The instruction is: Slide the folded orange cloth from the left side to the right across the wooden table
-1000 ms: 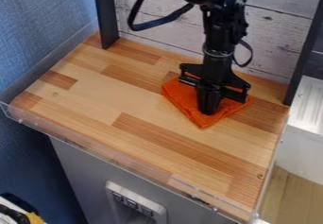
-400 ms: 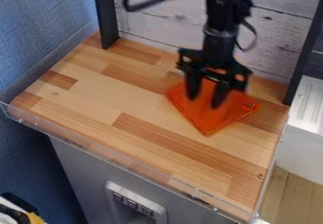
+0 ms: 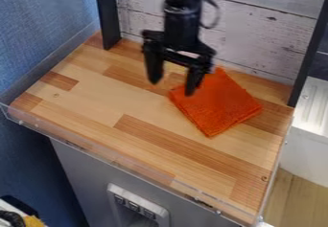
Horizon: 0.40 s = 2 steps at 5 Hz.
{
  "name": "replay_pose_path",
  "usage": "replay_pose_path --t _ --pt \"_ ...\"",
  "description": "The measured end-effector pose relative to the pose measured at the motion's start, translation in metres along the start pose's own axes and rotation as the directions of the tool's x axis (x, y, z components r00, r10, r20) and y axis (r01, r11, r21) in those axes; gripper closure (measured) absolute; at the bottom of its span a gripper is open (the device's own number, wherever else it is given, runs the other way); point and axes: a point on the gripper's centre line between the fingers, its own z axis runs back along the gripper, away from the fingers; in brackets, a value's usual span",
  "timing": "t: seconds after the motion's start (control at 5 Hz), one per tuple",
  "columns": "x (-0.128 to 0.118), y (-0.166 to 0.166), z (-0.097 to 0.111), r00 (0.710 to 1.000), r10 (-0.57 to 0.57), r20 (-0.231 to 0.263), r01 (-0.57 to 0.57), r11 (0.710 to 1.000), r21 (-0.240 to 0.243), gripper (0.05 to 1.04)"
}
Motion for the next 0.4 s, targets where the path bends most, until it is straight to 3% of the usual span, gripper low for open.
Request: replay_pose_path --t 0.4 --pt "-0.027 0.033 0.013 0.999 0.014 0.037 -0.014 1.000 -0.014 0.087"
